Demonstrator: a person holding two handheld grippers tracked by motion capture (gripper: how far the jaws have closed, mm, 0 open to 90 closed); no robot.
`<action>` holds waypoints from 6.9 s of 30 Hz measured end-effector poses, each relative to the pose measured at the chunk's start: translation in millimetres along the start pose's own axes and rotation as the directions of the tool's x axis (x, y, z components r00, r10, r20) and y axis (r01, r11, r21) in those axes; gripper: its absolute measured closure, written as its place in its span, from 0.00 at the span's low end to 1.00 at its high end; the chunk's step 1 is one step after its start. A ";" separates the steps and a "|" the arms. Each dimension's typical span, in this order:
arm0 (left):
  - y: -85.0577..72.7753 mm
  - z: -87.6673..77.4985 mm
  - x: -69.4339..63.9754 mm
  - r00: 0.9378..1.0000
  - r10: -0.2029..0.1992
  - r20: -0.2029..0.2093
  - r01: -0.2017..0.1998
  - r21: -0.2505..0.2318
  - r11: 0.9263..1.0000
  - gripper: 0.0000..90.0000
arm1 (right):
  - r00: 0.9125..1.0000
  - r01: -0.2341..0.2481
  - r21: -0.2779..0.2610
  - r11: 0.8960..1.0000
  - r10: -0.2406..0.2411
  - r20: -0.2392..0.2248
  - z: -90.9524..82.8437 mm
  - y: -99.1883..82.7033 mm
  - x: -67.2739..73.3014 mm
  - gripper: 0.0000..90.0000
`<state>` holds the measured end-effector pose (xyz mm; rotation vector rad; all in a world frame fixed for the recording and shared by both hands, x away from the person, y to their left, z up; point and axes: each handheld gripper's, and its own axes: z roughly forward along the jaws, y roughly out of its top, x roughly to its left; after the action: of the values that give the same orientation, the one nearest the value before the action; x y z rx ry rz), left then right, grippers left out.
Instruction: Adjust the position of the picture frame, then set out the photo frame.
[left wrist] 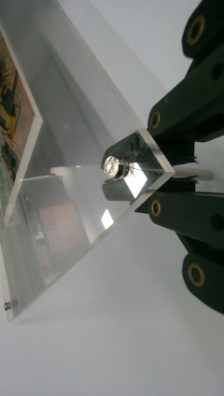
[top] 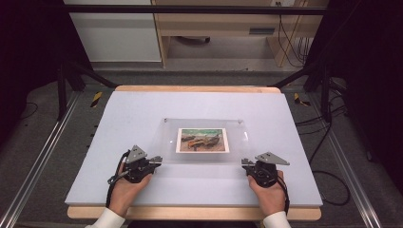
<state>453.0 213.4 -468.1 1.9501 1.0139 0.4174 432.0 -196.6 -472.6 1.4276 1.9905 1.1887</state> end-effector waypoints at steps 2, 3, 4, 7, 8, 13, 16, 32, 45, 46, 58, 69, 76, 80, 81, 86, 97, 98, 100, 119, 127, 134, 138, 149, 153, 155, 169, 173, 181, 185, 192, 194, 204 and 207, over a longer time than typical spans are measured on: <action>-0.6 0.5 -0.7 1.000 -0.002 0.000 0.002 0.000 1.000 0.92 | 1.000 -0.001 0.004 1.000 0.001 0.001 -0.1 0.0 -0.2 0.93; -0.8 0.7 -0.7 1.000 0.002 0.000 -0.002 0.005 1.000 0.92 | 1.000 -0.001 0.006 1.000 0.001 0.003 0.0 -0.1 -0.3 0.93; -1.2 1.0 -1.0 1.000 0.003 -0.002 -0.003 0.006 1.000 0.92 | 1.000 -0.003 0.009 1.000 0.003 0.002 0.2 -0.3 -0.6 0.93; -1.7 1.9 -2.0 1.000 0.007 -0.007 -0.007 0.014 1.000 0.92 | 1.000 0.000 0.015 1.000 0.000 0.003 0.8 -0.8 -1.6 0.93; -2.0 2.3 -2.4 1.000 0.008 -0.010 -0.008 0.018 1.000 0.92 | 1.000 -0.001 0.020 1.000 0.001 0.002 1.0 -1.1 -1.8 0.93; -1.9 2.3 -2.1 1.000 0.005 -0.005 -0.004 0.028 1.000 0.91 | 1.000 -0.008 0.025 1.000 0.008 -0.009 1.1 -1.4 -2.8 0.93; -1.0 0.8 -2.2 1.000 0.007 -0.004 -0.007 0.043 0.999 0.85 | 0.999 -0.018 0.034 0.999 0.019 -0.028 -0.4 -1.6 -5.3 0.87; 4.4 -23.2 6.1 0.997 -0.038 0.072 0.039 0.000 0.999 0.23 | 0.999 -0.015 -0.003 1.000 0.015 -0.033 -36.4 -3.3 -9.9 0.23; 17.9 -22.4 6.5 0.995 -0.063 0.080 0.071 -0.092 0.993 0.17 | 0.999 0.024 -0.059 0.998 -0.026 -0.033 -30.0 23.5 -12.1 0.15; 19.9 -21.2 6.0 0.995 -0.065 0.079 0.073 -0.094 0.993 0.19 | 0.999 0.025 -0.056 0.998 -0.027 -0.032 -28.3 25.7 -11.9 0.15; 37.2 -5.1 22.2 0.993 -0.107 0.042 0.110 -0.085 0.990 0.25 | 0.998 0.009 0.014 1.000 -0.008 -0.058 0.8 41.4 -21.8 0.20; 27.0 -0.5 15.3 0.988 -0.137 0.064 0.141 -0.055 0.988 0.24 | 0.996 -0.023 0.016 1.000 0.024 -0.089 8.7 36.6 -17.5 0.23; 23.8 4.2 17.6 0.980 -0.180 0.078 0.183 -0.031 0.983 0.25 | 0.989 -0.068 0.024 0.997 0.070 -0.132 11.8 35.3 -20.2 0.23; 23.0 4.9 18.2 0.978 -0.192 0.082 0.194 -0.024 0.981 0.25 | 0.986 -0.087 0.028 0.996 0.090 -0.138 12.8 34.2 -20.7 0.22; 23.0 5.0 18.4 0.977 -0.194 0.083 0.197 -0.022 0.980 0.25 | 0.985 -0.095 0.029 0.995 0.098 -0.141 12.9 33.9 -20.9 0.22; 21.9 7.4 20.3 0.973 -0.213 0.092 0.216 -0.023 0.976 0.24 | 0.979 -0.128 0.037 0.991 0.132 -0.154 13.7 32.6 -22.6 0.22; 20.2 9.9 24.7 0.954 -0.271 0.124 0.273 0.001 0.962 0.22 | 0.963 -0.192 0.074 0.979 0.202 -0.176 16.3 31.2 -24.0 0.17; 20.1 10.2 24.7 0.953 -0.275 0.127 0.277 0.003 0.961 0.21 | 0.963 -0.193 0.075 0.978 0.203 -0.176 16.3 31.2 -24.0 0.17; 20.1 10.1 24.6 0.953 -0.274 0.126 0.276 0.002 0.961 0.21 | 0.962 -0.196 0.078 0.977 0.207 -0.176 16.0 31.2 -24.0 0.17; 20.5 9.1 25.4 0.949 -0.282 0.139 0.282 0.021 0.959 0.20 | 0.951 -0.213 0.109 0.971 0.231 -0.203 13.6 31.2 -25.9 0.19; 20.5 9.4 25.8 0.949 -0.282 0.141 0.282 0.022 0.959 0.19 | 0.950 -0.211 0.104 0.972 0.229 -0.212 15.7 31.1 -27.3 0.18; 20.2 9.9 26.0 0.947 -0.287 0.144 0.287 0.024 0.958 0.19 | 0.947 -0.215 0.104 0.971 0.233 -0.222 19.0 31.6 -29.2 0.18; 19.2 12.4 25.6 0.932 -0.313 0.185 0.310 0.044 0.950 0.17 | 0.947 -0.212 0.104 0.972 0.230 -0.224 19.2 31.6 -29.6 0.18; 21.6 12.0 26.9 0.927 -0.328 0.179 0.322 0.062 0.945 0.22 | 0.952 -0.197 0.112 0.974 0.218 -0.215 18.8 33.4 -29.5 0.19; 21.9 10.1 28.6 0.929 -0.325 0.176 0.318 0.067 0.946 0.23 | 0.952 -0.189 0.119 0.975 0.212 -0.223 17.7 33.7 -28.4 0.20; 22.5 9.2 27.4 0.933 -0.316 0.170 0.309 0.067 0.949 0.24 | 0.953 -0.186 0.120 0.975 0.208 -0.221 17.1 33.9 -27.7 0.20; 35.5 16.4 27.0 0.960 -0.254 0.115 0.253 0.022 0.967 0.26 | 0.972 -0.120 0.078 0.990 0.133 -0.193 21.4 45.4 -31.9 0.23; 35.2 15.7 26.2 0.966 -0.237 0.100 0.238 0.003 0.971 0.26 | 0.979 -0.098 0.057 0.994 0.106 -0.173 25.7 50.4 -30.4 0.24; 31.2 8.9 19.0 0.980 -0.186 0.078 0.188 -0.025 0.982 0.28 | 0.986 -0.060 0.030 0.998 0.064 -0.154 18.2 46.9 -25.5 0.26; 28.2 3.5 14.9 0.983 -0.168 0.074 0.171 -0.028 0.985 0.29 | 0.988 -0.041 0.010 0.999 0.042 -0.146 11.9 42.0 -22.4 0.28; 23.4 -5.3 5.4 0.990 -0.137 0.038 0.139 -0.051 0.989 0.34 | 0.994 0.004 -0.019 1.000 -0.006 -0.113 0.7 35.6 -16.0 0.32; 21.8 -7.1 5.3 0.990 -0.137 0.039 0.139 -0.057 0.989 0.36 | 0.994 0.003 -0.023 1.000 -0.005 -0.109 -1.9 33.6 -15.0 0.34; 18.7 -11.6 1.8 0.990 -0.138 0.028 0.140 -0.060 0.988 0.40 | 0.995 0.014 -0.035 0.999 -0.018 -0.101 -7.6 28.9 -13.1 0.38; 18.1 -12.8 0.5 0.991 -0.134 0.022 0.135 -0.059 0.989 0.41 | 0.995 0.010 -0.036 0.999 -0.014 -0.096 -9.1 27.9 -12.2 0.39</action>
<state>454.3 215.7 -446.1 1.8168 1.1013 0.3506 445.6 -208.3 -446.3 1.3630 2.0282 1.3042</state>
